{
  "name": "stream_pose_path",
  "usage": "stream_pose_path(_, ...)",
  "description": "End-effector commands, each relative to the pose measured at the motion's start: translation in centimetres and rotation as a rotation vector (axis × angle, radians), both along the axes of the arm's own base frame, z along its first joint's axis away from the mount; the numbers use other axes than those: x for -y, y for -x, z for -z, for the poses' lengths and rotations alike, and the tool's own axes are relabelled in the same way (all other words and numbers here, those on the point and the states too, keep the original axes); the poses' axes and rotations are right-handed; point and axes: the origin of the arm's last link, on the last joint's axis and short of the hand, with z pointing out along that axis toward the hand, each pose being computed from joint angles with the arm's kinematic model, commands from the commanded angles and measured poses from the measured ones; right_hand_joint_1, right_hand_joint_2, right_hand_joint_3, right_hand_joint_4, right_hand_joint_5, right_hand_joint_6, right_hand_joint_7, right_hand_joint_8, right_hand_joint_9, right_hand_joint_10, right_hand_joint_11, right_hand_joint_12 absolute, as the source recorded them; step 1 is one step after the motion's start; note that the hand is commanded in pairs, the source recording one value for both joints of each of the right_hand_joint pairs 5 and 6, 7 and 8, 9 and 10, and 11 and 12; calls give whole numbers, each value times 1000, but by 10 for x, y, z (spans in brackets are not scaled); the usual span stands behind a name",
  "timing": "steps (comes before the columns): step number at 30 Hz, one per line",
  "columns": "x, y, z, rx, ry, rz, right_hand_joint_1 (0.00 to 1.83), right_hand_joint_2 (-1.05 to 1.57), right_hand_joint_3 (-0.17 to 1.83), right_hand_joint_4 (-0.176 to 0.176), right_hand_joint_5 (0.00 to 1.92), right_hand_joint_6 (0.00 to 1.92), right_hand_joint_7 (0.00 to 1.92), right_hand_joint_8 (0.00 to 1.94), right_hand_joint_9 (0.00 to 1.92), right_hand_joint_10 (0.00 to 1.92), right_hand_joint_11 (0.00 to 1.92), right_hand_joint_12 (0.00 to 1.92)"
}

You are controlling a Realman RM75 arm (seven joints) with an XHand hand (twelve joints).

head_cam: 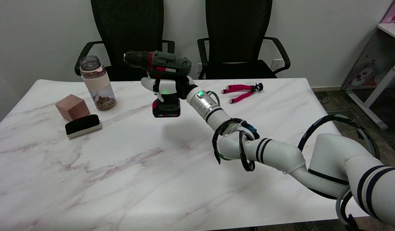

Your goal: Pick up the power screwdriver.

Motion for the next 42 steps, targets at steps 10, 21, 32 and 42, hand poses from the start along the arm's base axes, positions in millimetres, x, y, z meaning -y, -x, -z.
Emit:
stream_pose_path(10,6,-74,-14,28,-41,-174,976,1066,802,176,1920,1920,1920,1920,1920,1920,1920,1920)
stream_pose_path(21,9,-90,-19,24,-36,-210,960,1108,812,176,1920,1920,1920,1920,1920,1920,1920,1920)
stream_pose_path(32,4,-94,-18,32,-55,-221,956,1113,824,176,1920,1920,1920,1920,1920,1920,1920,1920)
stream_pose_path(42,0,-87,-15,37,-68,-202,956,1102,832,176,1920,1920,1920,1920,1920,1920,1920,1920)
